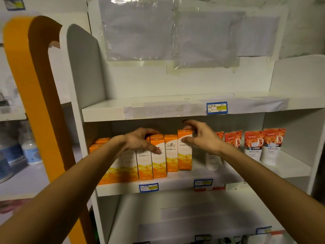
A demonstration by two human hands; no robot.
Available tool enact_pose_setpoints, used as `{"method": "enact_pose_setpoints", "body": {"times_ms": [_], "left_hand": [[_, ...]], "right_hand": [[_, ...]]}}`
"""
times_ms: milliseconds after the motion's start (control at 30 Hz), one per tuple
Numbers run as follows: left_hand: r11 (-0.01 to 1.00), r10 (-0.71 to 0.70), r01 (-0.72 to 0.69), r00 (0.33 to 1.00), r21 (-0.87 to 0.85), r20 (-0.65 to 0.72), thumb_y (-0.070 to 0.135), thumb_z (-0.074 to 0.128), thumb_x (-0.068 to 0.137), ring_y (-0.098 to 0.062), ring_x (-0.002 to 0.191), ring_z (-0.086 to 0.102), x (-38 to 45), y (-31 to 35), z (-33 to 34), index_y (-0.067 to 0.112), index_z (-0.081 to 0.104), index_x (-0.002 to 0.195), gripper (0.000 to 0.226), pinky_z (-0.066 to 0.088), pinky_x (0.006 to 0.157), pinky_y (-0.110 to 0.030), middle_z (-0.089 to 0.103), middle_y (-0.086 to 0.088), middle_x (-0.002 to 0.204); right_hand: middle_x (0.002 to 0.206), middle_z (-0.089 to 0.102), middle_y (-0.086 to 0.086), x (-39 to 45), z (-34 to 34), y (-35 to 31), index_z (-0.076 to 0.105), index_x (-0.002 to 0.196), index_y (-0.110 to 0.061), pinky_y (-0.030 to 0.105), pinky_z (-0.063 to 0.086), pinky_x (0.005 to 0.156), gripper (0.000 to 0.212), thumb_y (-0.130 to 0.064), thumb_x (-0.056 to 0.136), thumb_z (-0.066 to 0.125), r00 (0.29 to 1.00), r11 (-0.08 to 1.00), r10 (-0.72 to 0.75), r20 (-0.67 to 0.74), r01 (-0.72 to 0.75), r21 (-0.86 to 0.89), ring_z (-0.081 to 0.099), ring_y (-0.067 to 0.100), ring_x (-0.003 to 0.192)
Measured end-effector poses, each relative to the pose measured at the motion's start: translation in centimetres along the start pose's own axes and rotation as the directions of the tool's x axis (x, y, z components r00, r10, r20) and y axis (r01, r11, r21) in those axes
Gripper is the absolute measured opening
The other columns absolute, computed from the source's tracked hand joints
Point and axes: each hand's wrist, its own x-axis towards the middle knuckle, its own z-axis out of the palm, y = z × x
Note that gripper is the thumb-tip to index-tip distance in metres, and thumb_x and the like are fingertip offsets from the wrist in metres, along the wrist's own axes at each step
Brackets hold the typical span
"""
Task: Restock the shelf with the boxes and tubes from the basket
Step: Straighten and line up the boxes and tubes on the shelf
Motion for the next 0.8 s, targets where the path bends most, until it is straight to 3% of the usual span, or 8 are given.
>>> {"method": "enact_pose_setpoints", "body": {"times_ms": [167, 333, 533, 600, 700, 800], "left_hand": [[1.0, -0.001, 0.001, 1.0, 0.024, 0.0, 0.031, 0.086, 0.073, -0.018, 0.113, 0.062, 0.1, -0.1, 0.0, 0.026, 0.042, 0.147, 0.086, 0.056, 0.095, -0.039, 0.058, 0.001, 0.128], [1.0, 0.008, -0.009, 1.0, 0.023, 0.008, 0.028, 0.086, 0.075, -0.015, 0.109, 0.064, 0.0, 0.1, 0.1, 0.025, 0.044, 0.145, 0.082, 0.058, 0.088, -0.031, 0.06, 0.003, 0.123], [0.999, 0.022, -0.023, 1.0, 0.029, 0.018, 0.027, 0.084, 0.077, -0.014, 0.109, 0.064, -0.2, 0.0, 0.0, 0.026, 0.042, 0.147, 0.082, 0.058, 0.088, -0.031, 0.061, 0.004, 0.123], [1.0, 0.013, -0.013, 1.0, 0.026, 0.023, 0.028, 0.085, 0.076, -0.015, 0.109, 0.065, -0.1, -0.1, 0.0, 0.026, 0.042, 0.147, 0.083, 0.058, 0.09, -0.033, 0.061, 0.003, 0.123], [0.999, 0.001, -0.002, 1.0, 0.038, 0.014, 0.03, 0.086, 0.075, -0.015, 0.109, 0.064, 0.0, 0.0, 0.1, 0.027, 0.041, 0.147, 0.085, 0.058, 0.091, -0.035, 0.06, 0.004, 0.124], [0.998, 0.0, 0.0, 1.0, 0.061, 0.005, 0.031, 0.087, 0.073, -0.014, 0.109, 0.064, 0.0, 0.1, 0.2, 0.027, 0.041, 0.146, 0.086, 0.058, 0.091, -0.035, 0.059, 0.005, 0.123]], "right_hand": [[0.113, 0.06, -0.011, -0.7, -0.3, -0.1, 0.043, 0.144, -0.019, 0.017, 0.057, 0.073, 0.065, -0.006, 0.087, 0.071, 1.0, 0.996, -0.025, -0.009, 0.026, 0.08, 0.064, 0.007, 0.099], [0.123, 0.058, -0.007, -0.7, 1.7, 0.9, 0.043, 0.144, -0.021, 0.027, 0.06, 0.081, 0.067, -0.005, 0.085, 0.072, 1.0, 0.993, 0.016, 0.011, -0.017, 0.115, 0.064, 0.013, 0.108], [0.133, 0.05, -0.005, -0.4, 4.1, 2.0, 0.038, 0.147, -0.022, 0.021, 0.057, 0.073, 0.07, -0.015, 0.087, 0.073, 0.985, 0.992, 0.06, -0.16, -0.04, 0.121, 0.06, 0.013, 0.113], [0.127, 0.059, -0.005, -0.3, 4.9, 2.6, 0.043, 0.142, -0.023, 0.028, 0.059, 0.077, 0.062, -0.017, 0.088, 0.072, 0.988, 0.976, 0.125, -0.088, -0.106, 0.189, 0.063, 0.014, 0.11], [0.115, 0.069, -0.002, -0.2, 6.4, 3.7, 0.052, 0.123, -0.031, 0.049, 0.057, 0.091, 0.042, -0.02, 0.088, 0.071, 0.982, 0.943, 0.191, 0.003, -0.184, 0.278, 0.068, 0.017, 0.105], [0.119, 0.067, -0.002, -0.3, 7.8, 3.7, 0.048, 0.128, -0.033, 0.05, 0.054, 0.095, 0.042, -0.026, 0.091, 0.068, 0.984, 0.929, 0.18, 0.013, -0.174, 0.328, 0.067, 0.019, 0.109]]}}
